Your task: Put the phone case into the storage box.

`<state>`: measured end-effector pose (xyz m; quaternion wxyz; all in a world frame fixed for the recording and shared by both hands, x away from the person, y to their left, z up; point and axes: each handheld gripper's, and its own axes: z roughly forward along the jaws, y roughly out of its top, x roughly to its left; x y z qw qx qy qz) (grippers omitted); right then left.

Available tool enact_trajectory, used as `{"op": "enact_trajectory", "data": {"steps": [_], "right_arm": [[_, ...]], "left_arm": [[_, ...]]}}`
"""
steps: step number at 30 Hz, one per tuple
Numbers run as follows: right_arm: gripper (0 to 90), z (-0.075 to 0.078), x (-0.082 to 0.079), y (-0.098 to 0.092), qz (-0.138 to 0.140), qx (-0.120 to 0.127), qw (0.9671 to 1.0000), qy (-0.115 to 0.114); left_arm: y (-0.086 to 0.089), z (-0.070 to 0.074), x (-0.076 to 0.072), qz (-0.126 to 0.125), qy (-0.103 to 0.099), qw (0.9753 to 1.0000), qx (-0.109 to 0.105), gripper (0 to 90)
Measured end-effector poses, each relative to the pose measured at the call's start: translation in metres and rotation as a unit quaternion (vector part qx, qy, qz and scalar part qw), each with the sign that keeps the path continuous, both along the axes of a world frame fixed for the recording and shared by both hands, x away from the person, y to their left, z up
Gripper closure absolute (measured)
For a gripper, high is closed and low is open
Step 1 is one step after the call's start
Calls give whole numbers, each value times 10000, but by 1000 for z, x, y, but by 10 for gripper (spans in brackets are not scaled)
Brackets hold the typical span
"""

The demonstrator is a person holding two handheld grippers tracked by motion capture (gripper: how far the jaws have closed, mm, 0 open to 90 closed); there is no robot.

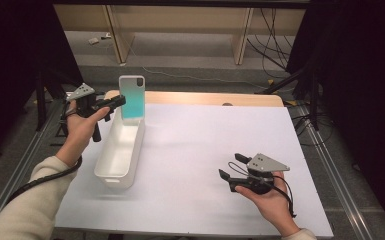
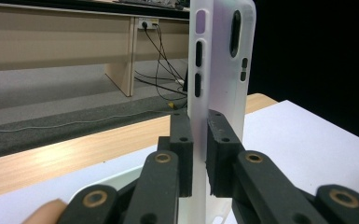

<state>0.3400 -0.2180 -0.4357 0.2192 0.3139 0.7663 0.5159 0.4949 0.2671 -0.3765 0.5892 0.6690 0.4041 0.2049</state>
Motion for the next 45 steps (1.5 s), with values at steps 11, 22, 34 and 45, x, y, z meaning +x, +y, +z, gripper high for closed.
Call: {"op": "enact_trajectory", "data": {"steps": [11, 22, 34, 45], "right_arm": [[238, 0, -1, 0, -5, -69, 10000, 72], [238, 1, -2, -1, -11, -99, 9999, 82], [238, 2, -2, -2, -34, -177, 9998, 105], [238, 0, -2, 0, -26, -68, 9999, 124]], "left_arm": [[5, -1, 5, 51, 25, 10000, 7, 824], [9, -5, 13, 121, 107, 9999, 42, 824], [14, -8, 21, 181, 150, 9996, 147, 824], [19, -12, 27, 278, 202, 9993, 140, 824]]}}
